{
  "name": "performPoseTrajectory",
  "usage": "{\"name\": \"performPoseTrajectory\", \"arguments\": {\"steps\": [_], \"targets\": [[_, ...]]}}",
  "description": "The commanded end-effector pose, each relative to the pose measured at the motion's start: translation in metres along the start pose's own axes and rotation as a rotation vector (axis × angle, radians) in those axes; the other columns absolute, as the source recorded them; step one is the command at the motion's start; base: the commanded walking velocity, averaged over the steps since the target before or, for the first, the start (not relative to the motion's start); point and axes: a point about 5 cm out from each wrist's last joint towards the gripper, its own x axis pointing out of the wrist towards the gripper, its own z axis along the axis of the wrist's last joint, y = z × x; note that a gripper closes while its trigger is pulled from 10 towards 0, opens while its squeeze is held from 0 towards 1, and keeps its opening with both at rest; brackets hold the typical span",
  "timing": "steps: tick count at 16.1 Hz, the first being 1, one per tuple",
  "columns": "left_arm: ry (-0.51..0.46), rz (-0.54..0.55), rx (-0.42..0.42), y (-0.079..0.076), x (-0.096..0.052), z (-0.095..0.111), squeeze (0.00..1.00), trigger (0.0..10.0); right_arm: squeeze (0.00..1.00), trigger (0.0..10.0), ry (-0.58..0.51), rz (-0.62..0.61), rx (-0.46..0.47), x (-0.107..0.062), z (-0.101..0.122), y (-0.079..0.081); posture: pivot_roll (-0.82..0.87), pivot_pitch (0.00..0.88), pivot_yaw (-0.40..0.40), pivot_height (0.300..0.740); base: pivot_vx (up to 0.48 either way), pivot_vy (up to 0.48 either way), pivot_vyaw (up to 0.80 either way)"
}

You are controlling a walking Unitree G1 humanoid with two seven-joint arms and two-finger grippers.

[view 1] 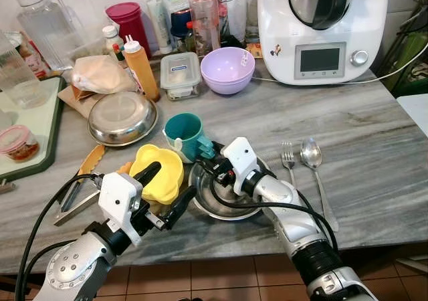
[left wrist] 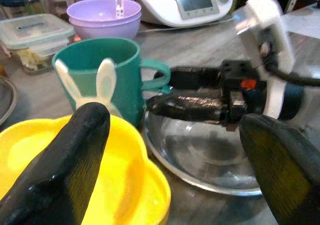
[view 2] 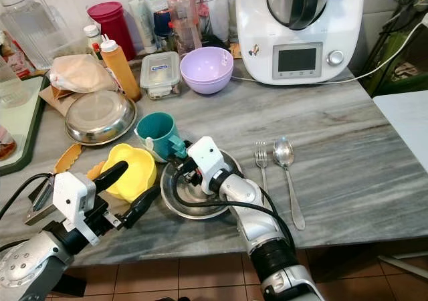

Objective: Setting the table

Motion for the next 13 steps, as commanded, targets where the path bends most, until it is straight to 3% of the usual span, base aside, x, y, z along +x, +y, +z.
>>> {"name": "performPoseTrajectory", "arguments": {"steps": [1,7,10,13], "targets": [[0.013,0.003,0.017,0.002,-0.001,-0.002,0.0,10.0,1.0,10.0,-0.038,-0.002,-0.023,0.001,0.009,0.001,-0.07,0.12,0.112,0.74,0.0,0.0,0.0],[-0.008,0.049,0.031,0.014,0.004,-0.003,0.0,10.0,1.0,10.0,-0.138,-0.036,-0.064,-0.002,0.035,-0.002,-0.08,0.11,0.111,0.74,0.0,0.0,0.0],[-0.055,0.101,0.027,0.022,0.006,0.007,0.0,10.0,1.0,10.0,-0.222,-0.108,-0.082,-0.018,0.055,-0.008,-0.08,0.103,0.101,0.74,0.0,0.0,0.0],[-0.075,0.16,0.005,0.022,0.005,0.006,0.0,10.0,1.0,10.0,-0.253,-0.19,-0.157,-0.035,0.063,-0.017,-0.09,0.094,0.094,0.74,0.0,0.0,0.0]]}}
